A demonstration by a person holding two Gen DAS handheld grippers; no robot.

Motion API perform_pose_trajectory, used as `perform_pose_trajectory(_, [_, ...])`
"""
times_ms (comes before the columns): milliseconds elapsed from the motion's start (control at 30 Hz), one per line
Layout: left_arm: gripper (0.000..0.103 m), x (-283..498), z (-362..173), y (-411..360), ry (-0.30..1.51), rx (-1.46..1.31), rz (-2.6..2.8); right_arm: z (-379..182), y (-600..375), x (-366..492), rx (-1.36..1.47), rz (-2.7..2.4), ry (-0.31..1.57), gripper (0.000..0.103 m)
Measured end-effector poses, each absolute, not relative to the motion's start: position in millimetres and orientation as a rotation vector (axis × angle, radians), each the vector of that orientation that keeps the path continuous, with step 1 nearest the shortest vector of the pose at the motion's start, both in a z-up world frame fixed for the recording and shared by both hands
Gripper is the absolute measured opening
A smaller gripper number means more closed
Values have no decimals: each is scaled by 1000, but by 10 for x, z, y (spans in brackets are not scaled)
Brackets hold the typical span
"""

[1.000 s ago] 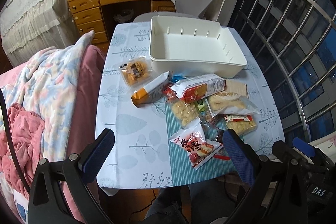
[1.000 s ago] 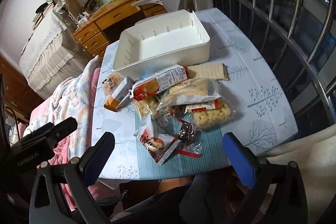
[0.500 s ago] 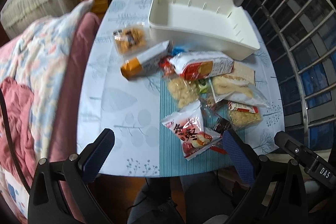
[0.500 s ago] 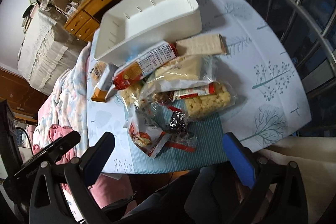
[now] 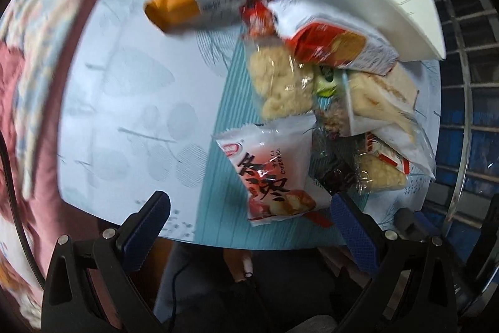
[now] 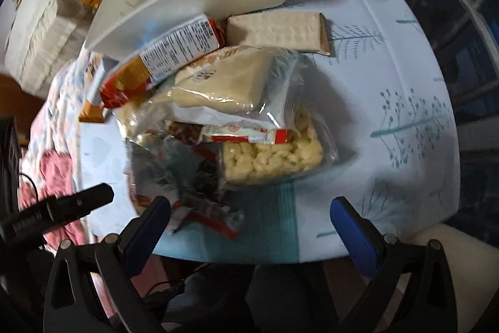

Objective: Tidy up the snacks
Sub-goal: 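Grasp the white Dongzao bag with the left tool while the right tool grasps the clear bag of yellow puffs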

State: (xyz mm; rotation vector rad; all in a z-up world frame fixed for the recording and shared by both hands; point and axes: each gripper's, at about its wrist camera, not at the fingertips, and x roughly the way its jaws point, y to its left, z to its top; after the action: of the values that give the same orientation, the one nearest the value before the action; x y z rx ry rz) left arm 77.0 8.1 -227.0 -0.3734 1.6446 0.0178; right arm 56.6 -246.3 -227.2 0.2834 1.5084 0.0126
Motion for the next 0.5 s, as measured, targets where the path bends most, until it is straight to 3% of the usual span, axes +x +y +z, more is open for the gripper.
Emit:
perform_pose_trajectory(267, [102, 805, -2742, 60, 1743, -502, 94, -2567, -2530, 720, 179, 60, 1499, 103])
perform_pose_trajectory(500, [92, 816, -3031, 36, 1778, -571, 126, -2771, -2623, 820, 146, 58, 1513, 103])
